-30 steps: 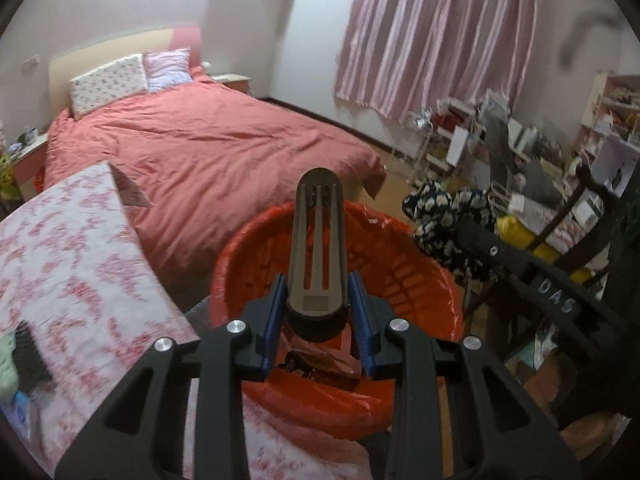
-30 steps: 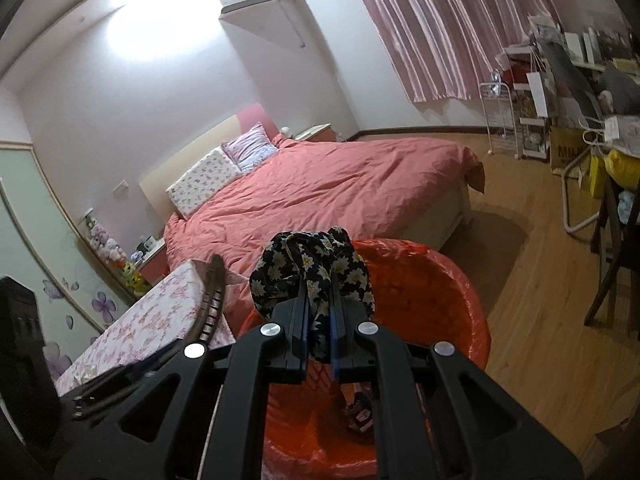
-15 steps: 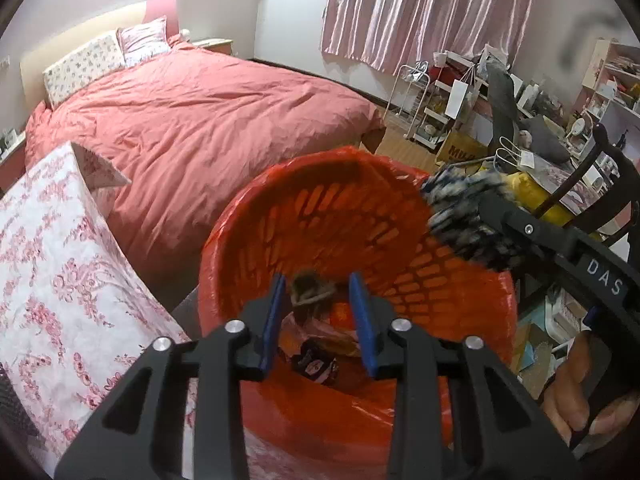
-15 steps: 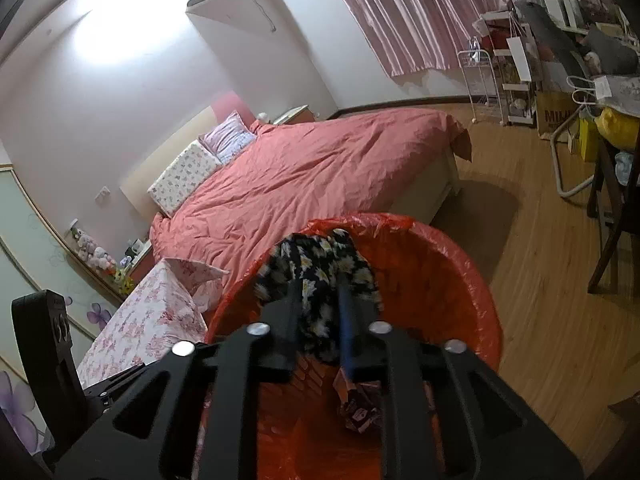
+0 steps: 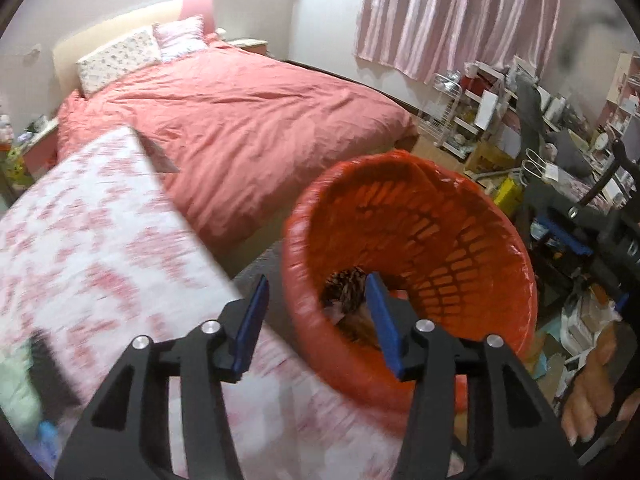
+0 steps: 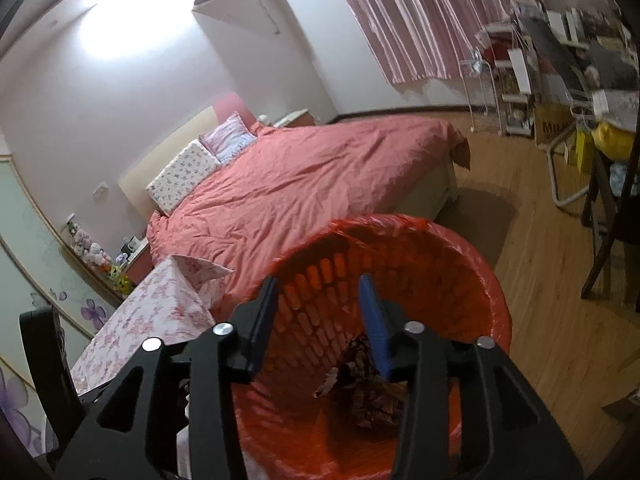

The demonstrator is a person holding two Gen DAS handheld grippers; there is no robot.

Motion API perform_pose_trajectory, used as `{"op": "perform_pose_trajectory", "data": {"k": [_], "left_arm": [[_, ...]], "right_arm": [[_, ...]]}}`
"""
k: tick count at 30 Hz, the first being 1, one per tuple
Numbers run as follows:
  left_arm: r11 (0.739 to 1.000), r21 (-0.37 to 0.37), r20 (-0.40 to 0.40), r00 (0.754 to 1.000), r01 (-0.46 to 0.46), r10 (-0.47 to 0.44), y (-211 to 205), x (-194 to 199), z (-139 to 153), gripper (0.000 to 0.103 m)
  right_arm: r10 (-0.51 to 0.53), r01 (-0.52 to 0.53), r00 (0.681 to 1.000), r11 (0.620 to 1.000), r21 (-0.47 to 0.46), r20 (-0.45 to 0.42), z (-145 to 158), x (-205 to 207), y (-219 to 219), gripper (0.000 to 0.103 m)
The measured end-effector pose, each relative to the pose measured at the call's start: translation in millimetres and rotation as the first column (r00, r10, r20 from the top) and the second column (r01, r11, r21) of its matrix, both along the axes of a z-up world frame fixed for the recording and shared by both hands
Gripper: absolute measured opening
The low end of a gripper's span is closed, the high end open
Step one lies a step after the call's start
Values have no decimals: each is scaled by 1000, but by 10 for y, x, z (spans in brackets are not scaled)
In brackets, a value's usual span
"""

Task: Collect trash
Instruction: 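Open both tools to drop the cloth and comb into the basket, then move both tools back over the pile on the bed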

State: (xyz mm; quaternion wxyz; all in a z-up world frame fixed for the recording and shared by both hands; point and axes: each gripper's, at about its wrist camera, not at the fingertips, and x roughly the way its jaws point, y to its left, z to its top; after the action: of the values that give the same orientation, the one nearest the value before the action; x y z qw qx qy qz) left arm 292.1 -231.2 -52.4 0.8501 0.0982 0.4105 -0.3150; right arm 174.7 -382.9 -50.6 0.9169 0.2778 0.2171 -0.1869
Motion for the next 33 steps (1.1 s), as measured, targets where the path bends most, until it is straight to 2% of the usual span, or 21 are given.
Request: {"op": "perform_pose_trajectory", "data": {"k": [1, 4, 7, 10, 13, 18, 21, 24, 29, 31, 33], "left_arm": [[1000, -3, 12, 1000, -15, 15, 96, -30, 44, 57], [995, -13, 64, 993, -97, 97, 545, -147, 195, 71], [983, -23, 89, 979, -180, 181, 1013, -233, 291, 78], [963, -24, 119, 955, -269, 270, 1483, -299, 341, 84], [930, -7, 166, 916, -368, 364, 1946, -363, 372, 88], [850, 3, 199, 833, -527, 516, 2771, -407, 407, 91], [781, 15, 210, 765, -625, 609, 3244, -461, 377, 96], [732, 39, 224, 720, -680, 657, 3580, -509, 357, 99], [677, 21, 244, 661, -735, 710, 4035, -656, 340, 99], [665, 16, 242, 649, -746, 722, 4147, -689, 315, 99], [667, 12, 227, 652, -745, 723, 4232, -685, 269, 99]], "right_arm": [[19, -19, 1000, 1000, -21, 2, 77, 16, 114, 46], [66, -65, 998, 996, -61, 7, 208, 61, 364, 61], [161, -161, 987, 981, -108, -5, 293, 170, 760, 65], [243, -245, 970, 962, -124, -29, 285, 283, 1044, 67], [324, -330, 944, 935, -127, -63, 225, 432, 1386, 67], [453, -467, 882, 877, -116, -129, 48, 735, 1955, 67], [535, -558, 826, 819, -130, -176, -26, 915, 2382, 67], [599, -630, 772, 766, -128, -210, -90, 1060, 2755, 64], [660, -709, 696, 693, -131, -281, -223, 1369, 3276, 61], [664, -723, 680, 676, -139, -310, -281, 1448, 3393, 61], [666, -736, 665, 661, -146, -340, -330, 1512, 3495, 61]]}}
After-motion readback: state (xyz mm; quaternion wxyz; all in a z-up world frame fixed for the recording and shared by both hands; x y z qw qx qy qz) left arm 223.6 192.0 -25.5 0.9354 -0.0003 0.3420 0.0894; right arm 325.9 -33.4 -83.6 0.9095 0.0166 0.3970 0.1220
